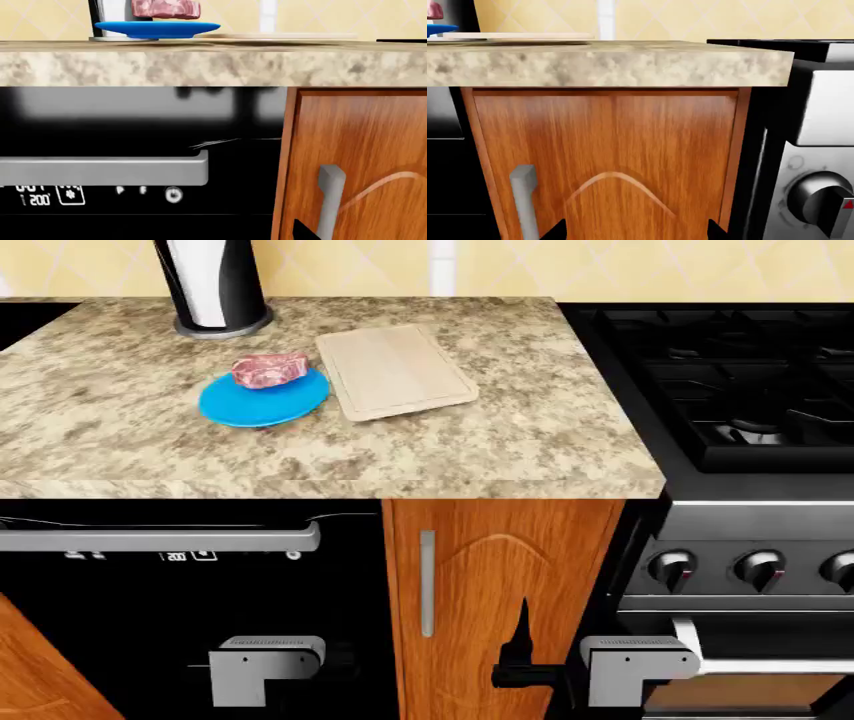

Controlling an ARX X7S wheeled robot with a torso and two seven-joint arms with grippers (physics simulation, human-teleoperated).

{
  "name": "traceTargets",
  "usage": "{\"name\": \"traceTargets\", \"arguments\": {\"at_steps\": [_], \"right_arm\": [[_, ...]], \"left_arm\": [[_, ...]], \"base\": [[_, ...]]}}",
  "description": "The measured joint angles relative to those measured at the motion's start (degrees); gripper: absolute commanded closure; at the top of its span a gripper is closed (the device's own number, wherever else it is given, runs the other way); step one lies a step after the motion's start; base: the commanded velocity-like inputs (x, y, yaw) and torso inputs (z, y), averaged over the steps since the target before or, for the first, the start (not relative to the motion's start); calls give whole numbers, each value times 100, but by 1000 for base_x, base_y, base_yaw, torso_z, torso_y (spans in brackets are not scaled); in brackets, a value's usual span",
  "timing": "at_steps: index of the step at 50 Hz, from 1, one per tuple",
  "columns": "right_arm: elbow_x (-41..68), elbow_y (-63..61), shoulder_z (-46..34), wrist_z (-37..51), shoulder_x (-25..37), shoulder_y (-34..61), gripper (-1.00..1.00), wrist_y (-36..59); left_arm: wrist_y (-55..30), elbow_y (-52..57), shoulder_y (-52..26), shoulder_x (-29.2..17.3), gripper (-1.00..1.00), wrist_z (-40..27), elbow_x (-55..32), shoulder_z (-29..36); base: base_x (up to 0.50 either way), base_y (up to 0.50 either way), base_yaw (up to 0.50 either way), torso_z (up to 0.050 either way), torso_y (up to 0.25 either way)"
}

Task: Pick the steak from the plate and place it on the cutting board. Then pick the condiment bottle from the cabinet and place it next to the cutting board.

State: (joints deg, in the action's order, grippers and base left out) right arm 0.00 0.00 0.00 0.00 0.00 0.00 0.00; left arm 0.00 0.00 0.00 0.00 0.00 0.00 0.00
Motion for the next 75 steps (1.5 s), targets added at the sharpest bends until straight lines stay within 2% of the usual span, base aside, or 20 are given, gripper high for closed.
{"name": "traceTargets", "arguments": {"at_steps": [6,12,17,25,31,38,47,59,75], "right_arm": [[142,-291,-64,45,56,-120,-100,112],[454,-1211,-117,106,161,-323,-100,625],[869,-2300,-26,261,275,-162,-100,1513],[2005,-4085,540,733,442,745,-100,3413],[3228,-4952,777,1568,1032,1128,-100,3940],[4312,-5475,763,2487,1769,1308,-100,3907],[4971,-5781,422,3327,2558,1410,-100,3522],[5118,-5924,-447,4237,3594,1536,-100,2645],[4990,-5952,-1264,4764,4415,1635,-100,1729]], "left_arm": [[80,192,132,-61,-100,-37,-171,28],[-69,921,305,-207,-100,-45,-548,1],[-655,1829,87,-382,-100,-173,-947,-101],[-1870,3204,-708,-706,-100,-508,-1570,-338],[-2542,4006,-1055,-945,-100,-679,-1882,-442],[-3245,4744,-1333,-1269,-100,-901,-2028,-458],[-3731,5219,-1535,-1534,-100,-1090,-2069,-409],[-4065,5461,-1666,-1670,-100,-1185,-2437,-504],[-4139,5514,-1694,-1825,-100,-1310,-2726,-450]], "base": [[0,0,0,17,0],[0,0,0,50,0],[0,0,0,50,0],[0,0,0,50,0],[14,122,0,42,0],[135,500,0,0,0],[154,500,0,0,0],[293,461,0,0,0],[498,76,0,0,0]]}}
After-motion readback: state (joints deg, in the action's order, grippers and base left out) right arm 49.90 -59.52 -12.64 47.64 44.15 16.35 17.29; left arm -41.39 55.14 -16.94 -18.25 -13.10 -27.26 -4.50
